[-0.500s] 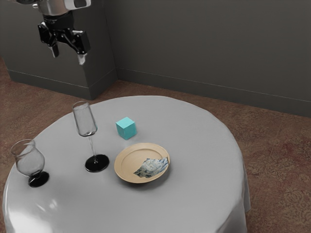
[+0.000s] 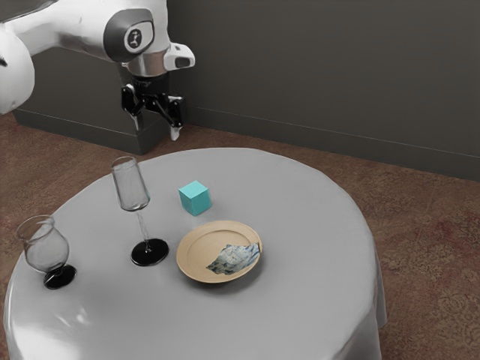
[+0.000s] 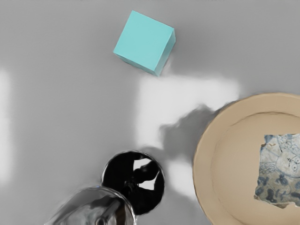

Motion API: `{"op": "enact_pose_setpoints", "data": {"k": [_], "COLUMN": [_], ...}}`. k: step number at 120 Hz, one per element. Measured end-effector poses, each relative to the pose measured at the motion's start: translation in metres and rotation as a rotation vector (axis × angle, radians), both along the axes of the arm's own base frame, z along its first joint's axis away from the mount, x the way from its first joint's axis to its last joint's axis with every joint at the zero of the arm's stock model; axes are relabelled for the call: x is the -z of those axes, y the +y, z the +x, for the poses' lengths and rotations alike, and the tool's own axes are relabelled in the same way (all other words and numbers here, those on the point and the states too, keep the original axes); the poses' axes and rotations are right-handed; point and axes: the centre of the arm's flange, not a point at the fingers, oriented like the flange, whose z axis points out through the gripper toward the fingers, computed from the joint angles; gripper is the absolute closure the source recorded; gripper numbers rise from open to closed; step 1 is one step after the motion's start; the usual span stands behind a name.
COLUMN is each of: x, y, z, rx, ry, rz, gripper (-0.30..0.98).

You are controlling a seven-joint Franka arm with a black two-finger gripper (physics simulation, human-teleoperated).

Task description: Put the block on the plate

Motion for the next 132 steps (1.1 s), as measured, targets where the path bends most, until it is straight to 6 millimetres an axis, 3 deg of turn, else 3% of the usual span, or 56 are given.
{"op": "enact_pose_setpoints", "data": {"k": [23,37,67,96,132], "x": [0.065,0.103,0.159,0.204,0.233], "y": [0.037,0.047,0.058,0.059,0.054], "z": [0.042,0.058,0.077,0.086,0.099], "rx": [-0.007,0.029,0.127,0.224,0.313], "ry": [0.017,0.033,0.038,0.06,0.049], "rz": [-0.035,-0.056,-0.091,-0.097,-0.108], "gripper": [0.0,0.0,0.0,0.0,0.0]}}
